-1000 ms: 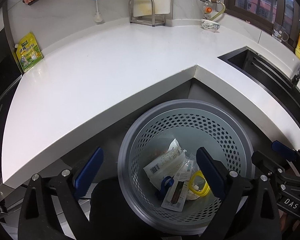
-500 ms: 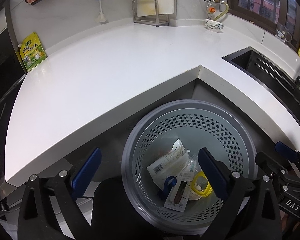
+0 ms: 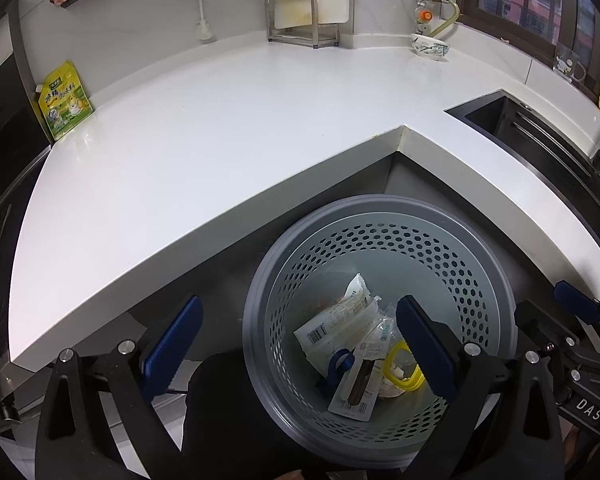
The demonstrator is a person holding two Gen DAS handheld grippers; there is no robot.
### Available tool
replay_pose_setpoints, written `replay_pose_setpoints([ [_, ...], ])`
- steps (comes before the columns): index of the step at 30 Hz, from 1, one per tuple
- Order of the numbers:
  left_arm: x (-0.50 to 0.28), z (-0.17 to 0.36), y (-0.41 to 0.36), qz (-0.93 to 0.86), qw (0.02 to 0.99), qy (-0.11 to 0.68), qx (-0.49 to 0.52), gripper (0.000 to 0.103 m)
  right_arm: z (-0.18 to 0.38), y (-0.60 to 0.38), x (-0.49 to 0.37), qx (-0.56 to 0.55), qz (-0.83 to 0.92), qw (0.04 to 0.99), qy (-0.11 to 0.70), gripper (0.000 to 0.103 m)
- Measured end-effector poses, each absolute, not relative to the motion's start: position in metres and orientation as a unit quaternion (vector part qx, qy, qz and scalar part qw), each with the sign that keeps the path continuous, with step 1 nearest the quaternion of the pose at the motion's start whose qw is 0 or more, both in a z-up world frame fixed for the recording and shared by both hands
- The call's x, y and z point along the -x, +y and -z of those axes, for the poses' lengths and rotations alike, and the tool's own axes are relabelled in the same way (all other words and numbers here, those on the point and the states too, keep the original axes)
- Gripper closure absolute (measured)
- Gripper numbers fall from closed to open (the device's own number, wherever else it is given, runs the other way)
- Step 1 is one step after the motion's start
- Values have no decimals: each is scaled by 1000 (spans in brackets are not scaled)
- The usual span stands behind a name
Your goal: Collect trash
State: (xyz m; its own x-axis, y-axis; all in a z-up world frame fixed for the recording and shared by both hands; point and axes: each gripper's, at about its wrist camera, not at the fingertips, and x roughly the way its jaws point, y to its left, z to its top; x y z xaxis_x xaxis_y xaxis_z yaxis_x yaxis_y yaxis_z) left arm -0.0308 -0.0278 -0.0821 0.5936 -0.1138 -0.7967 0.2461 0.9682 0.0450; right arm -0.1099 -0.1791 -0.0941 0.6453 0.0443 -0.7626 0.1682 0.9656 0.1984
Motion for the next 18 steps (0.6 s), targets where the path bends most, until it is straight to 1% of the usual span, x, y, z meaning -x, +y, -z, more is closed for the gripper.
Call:
replay_pose_setpoints([
  [18, 32, 81, -26, 99, 890, 440, -75, 7, 94, -180, 110, -128, 33, 897, 421, 25],
])
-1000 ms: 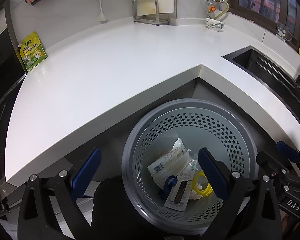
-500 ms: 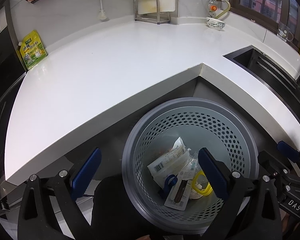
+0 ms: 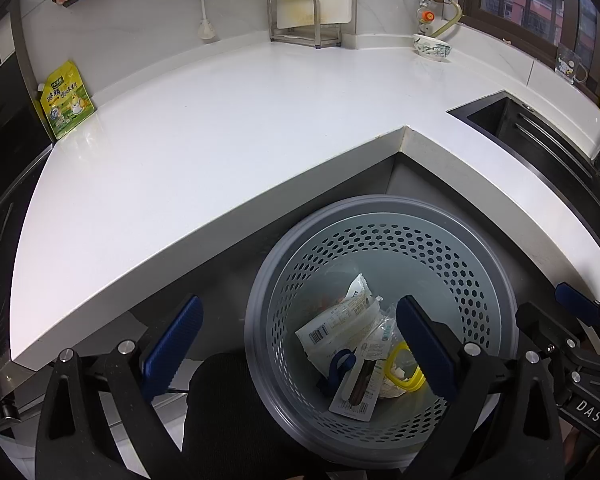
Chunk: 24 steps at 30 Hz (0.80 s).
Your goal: Collect trash
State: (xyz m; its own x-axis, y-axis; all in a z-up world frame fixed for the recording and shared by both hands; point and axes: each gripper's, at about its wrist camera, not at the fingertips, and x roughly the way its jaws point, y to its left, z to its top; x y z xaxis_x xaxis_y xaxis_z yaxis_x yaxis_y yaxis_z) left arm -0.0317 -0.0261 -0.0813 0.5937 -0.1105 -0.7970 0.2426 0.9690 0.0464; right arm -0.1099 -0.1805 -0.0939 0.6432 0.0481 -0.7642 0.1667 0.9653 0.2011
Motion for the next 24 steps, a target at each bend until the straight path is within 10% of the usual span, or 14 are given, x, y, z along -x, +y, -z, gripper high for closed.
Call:
replay_pose_setpoints([
  [24, 30, 84, -24, 100, 887, 444, -71, 8, 93, -180, 110, -126, 34, 898, 421, 25],
])
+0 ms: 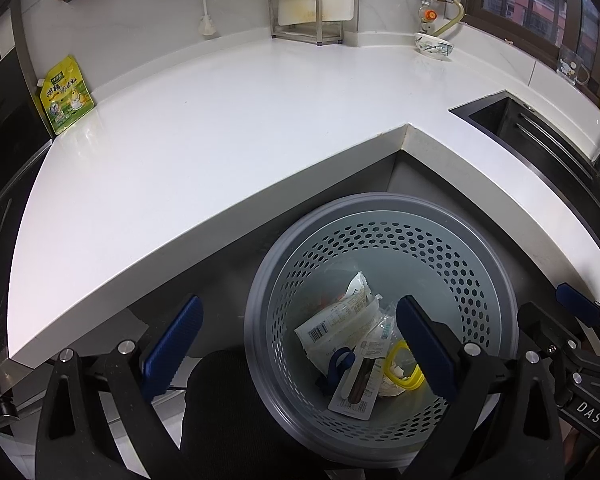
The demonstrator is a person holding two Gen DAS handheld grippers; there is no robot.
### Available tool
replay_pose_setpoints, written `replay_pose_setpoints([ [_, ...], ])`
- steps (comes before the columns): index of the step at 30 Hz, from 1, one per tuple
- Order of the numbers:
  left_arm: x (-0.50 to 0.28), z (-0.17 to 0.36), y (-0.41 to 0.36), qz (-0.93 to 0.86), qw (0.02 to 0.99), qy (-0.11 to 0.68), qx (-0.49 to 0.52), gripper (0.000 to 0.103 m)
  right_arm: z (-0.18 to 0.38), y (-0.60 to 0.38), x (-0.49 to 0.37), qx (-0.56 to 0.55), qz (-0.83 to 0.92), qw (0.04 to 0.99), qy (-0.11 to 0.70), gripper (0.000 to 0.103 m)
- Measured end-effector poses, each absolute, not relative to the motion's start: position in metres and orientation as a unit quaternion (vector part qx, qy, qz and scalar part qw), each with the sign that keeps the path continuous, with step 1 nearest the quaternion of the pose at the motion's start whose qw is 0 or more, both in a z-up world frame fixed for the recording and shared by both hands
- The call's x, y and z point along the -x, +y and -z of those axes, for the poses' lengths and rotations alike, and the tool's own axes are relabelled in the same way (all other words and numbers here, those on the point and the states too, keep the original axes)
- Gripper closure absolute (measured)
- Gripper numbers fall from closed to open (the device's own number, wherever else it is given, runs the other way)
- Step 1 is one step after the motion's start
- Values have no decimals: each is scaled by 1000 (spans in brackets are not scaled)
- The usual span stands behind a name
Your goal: Collect trash
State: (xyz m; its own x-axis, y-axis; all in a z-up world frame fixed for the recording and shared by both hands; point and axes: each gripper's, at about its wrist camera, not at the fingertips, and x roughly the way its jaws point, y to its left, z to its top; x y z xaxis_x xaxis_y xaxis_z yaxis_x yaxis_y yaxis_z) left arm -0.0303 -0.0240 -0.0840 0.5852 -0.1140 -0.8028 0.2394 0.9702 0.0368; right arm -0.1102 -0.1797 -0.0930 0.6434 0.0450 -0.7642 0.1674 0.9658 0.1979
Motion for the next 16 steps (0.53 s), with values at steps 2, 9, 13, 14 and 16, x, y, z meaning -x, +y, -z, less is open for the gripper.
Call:
replay_pose_setpoints([
  [2, 30, 84, -24, 100, 888, 444, -71, 7, 93, -180, 110, -126, 34, 898, 421, 25],
  [9, 31, 84, -24, 100, 888, 443, -71, 7, 93, -179, 110, -126, 34, 898, 421, 25],
  [13, 30, 85, -24, 99, 886, 448, -68, 7, 93, -180, 110, -126, 34, 898, 421, 25],
  [14, 30, 85, -24, 99, 886, 448, -68, 7, 93, -180, 110, -126, 34, 898, 421, 25],
  [16, 30, 85, -23, 98, 886, 448, -67, 7, 93, -180, 110, -126, 34, 898, 420, 25],
])
